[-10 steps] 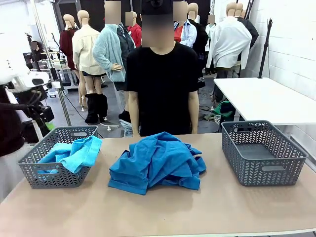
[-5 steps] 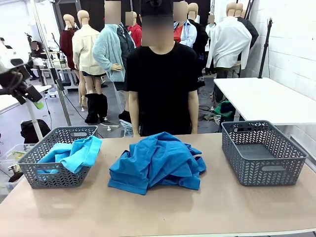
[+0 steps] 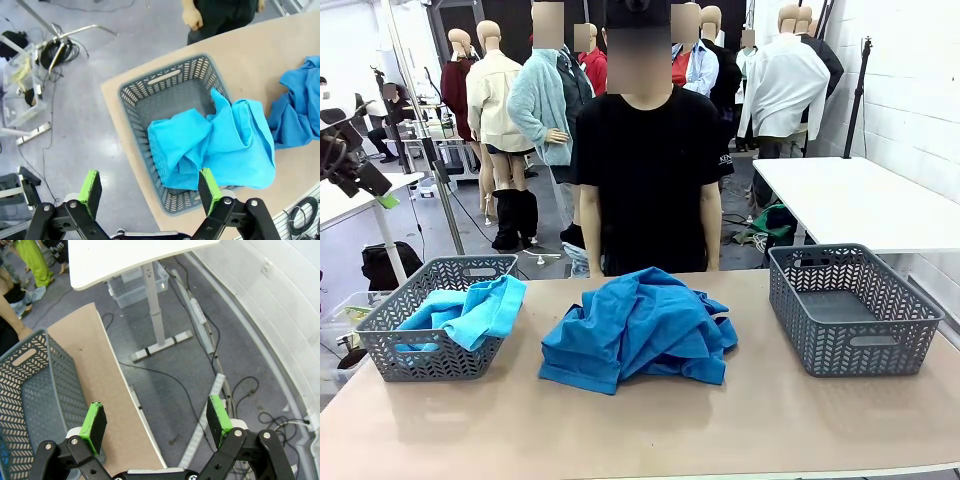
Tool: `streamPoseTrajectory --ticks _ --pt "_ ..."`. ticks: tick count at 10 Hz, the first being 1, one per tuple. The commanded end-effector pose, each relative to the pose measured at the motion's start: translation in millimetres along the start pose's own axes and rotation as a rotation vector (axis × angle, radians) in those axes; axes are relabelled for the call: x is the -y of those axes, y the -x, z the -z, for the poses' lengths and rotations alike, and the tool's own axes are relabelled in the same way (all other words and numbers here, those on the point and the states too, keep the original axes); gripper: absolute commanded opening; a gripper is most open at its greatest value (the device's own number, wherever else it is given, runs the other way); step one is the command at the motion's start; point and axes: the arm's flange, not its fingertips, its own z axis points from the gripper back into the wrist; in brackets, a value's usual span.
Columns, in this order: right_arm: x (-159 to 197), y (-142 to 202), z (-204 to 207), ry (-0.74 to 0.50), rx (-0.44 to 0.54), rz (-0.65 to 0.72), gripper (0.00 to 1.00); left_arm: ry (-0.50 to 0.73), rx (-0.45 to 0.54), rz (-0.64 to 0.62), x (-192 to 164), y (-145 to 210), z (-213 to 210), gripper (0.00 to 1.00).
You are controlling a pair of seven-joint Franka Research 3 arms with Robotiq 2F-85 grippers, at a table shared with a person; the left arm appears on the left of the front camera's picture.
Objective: Sort the tops and bottoms.
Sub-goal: Lift clothes from the center of the table with your right hand.
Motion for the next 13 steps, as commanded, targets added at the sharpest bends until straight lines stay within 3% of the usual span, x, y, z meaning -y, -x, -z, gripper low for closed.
streamPoseTrajectory --ticks 1,6,7,9,12,13 --pt "1.1 0.7 0.5 -0.007 -0.009 0.001 1.0 0.008 -0.018 -0.006 -2.6 -1.3 1.3 1.0" --pt "0.0 0.0 0.0 0.0 0.0 0.0 1.0 0.004 -0.008 0.0 0.0 0.2 2.7 1.0" --pt "-24.4 -9.7 -24.5 -0.182 0.085 -0.101 1.0 -0.029 0.05 -0.06 -22.5 2.8 -11.2 1.0" --pt "-99.4 -56.2 -74.3 -0.244 0.244 -0.207 1.0 -0.107 0.158 -0.214 -78.6 20.1 -41.9 1.0" --pt "-210.4 -87.9 -162.4 -0.5 0.389 -0.477 1.0 -0.147 0.135 -0.356 -131.5 63.4 -41.6 1.0" --pt "-251.7 -90.5 -172.9 -0.591 0.409 -0.602 1.0 -0.164 0.114 -0.386 -139.3 72.9 -32.8 1.0"
